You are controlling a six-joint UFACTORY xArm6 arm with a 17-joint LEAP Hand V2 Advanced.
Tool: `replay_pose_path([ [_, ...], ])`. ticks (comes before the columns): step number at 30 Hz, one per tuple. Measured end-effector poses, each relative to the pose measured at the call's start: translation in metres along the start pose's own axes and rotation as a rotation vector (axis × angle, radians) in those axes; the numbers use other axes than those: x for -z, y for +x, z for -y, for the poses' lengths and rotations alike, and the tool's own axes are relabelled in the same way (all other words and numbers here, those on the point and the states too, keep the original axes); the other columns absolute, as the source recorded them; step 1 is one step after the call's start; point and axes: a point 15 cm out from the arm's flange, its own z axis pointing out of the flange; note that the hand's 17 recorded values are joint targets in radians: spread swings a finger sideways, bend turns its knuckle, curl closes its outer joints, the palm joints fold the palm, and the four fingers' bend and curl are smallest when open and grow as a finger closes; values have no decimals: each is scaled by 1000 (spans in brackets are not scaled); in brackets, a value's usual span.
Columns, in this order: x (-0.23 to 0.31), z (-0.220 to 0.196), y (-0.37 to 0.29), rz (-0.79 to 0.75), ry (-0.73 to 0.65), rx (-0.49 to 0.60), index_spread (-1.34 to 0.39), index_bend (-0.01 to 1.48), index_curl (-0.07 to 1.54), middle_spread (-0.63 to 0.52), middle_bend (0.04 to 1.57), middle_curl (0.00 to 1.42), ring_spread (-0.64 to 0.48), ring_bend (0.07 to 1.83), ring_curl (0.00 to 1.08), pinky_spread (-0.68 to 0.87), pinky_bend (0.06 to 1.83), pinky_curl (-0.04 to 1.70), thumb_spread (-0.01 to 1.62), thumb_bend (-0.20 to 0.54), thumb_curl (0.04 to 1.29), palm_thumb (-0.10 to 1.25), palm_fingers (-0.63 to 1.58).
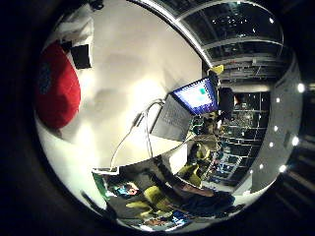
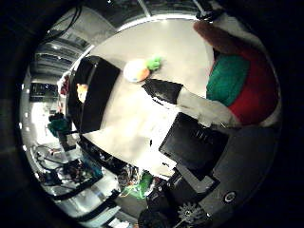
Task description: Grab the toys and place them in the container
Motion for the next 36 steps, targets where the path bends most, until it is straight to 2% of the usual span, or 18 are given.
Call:
replay_pose_path([
  [12,67,72,-188,69,98,145,-203,1182,615,-100,1302,570,-168,1420,535,-210,1192,847,960,-20,333,703,1238],
  [20,63,99,-310,132,112,210,-204,1188,613,-100,1306,566,-168,1427,535,-219,1163,892,962,-24,337,714,1236],
  [25,63,115,-378,222,149,232,-206,1187,614,-100,1318,567,-163,1428,537,-216,1145,922,963,-23,342,736,1230],
  [28,65,124,-407,261,179,244,-210,1147,604,-104,1307,562,-169,1420,532,-225,1133,915,967,-18,348,751,1200],
  [29,68,126,-415,269,190,252,-227,1070,589,-113,1275,550,-173,1409,523,-259,1107,887,968,-21,353,762,1171],
  [31,81,132,-428,275,213,275,-272,871,547,-134,1227,530,-194,1385,507,-323,1093,843,968,-24,355,765,1041],
  [32,84,132,-431,276,215,287,-348,649,519,-176,1061,494,-230,1339,513,-386,1168,853,969,-25,357,763,530],
  [33,83,130,-431,273,206,298,-388,634,521,-162,921,454,-203,1233,496,-313,1083,860,972,-24,358,764,96],
  [34,82,126,-431,268,188,304,-416,633,515,-153,880,443,-181,1195,501,-265,1063,876,973,-27,359,759,32],
  [35,79,119,-431,268,158,315,-457,548,424,-121,740,377,-96,998,394,-120,1000,801,969,-31,359,748,-104],
  [36,78,111,-430,265,126,339,-473,455,363,-88,641,337,-29,902,324,1,949,742,970,-24,361,752,-168],
])
